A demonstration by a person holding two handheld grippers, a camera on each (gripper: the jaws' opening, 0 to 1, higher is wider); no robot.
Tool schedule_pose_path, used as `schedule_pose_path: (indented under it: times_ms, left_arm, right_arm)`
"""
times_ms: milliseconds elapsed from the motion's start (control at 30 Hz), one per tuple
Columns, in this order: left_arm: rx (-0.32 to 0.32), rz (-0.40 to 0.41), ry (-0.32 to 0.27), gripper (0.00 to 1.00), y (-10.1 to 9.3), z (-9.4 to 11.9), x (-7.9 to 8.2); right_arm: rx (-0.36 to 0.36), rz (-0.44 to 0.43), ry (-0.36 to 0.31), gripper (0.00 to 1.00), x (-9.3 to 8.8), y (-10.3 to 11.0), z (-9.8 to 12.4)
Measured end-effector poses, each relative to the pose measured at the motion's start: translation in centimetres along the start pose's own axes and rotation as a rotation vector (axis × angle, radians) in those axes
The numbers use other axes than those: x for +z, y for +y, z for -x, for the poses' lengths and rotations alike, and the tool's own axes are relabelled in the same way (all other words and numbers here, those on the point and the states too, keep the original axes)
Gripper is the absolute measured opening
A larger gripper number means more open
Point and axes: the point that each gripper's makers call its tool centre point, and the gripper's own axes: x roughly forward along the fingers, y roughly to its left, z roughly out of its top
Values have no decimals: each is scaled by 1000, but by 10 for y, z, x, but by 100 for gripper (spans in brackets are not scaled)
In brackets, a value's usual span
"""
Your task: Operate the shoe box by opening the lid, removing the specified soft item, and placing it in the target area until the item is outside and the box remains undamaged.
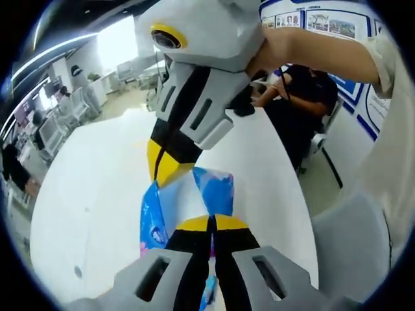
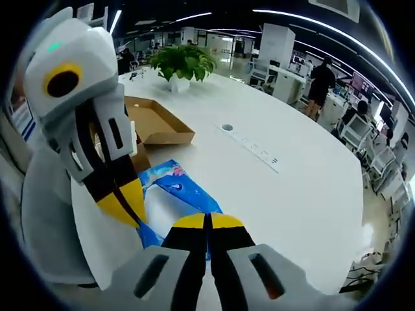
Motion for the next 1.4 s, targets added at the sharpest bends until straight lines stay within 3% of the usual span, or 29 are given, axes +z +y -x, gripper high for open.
schedule_pose_path:
  times_ms: [1100,1400]
  left_arm:
    - [-80,30,-8,0,35,-87,31]
    - [-101,33,-4,0,39,-108,28]
  right_arm:
    - [19,-18,62,0,-58,-74,-21]
    - [1,-44,78,0,-78,-88,-29]
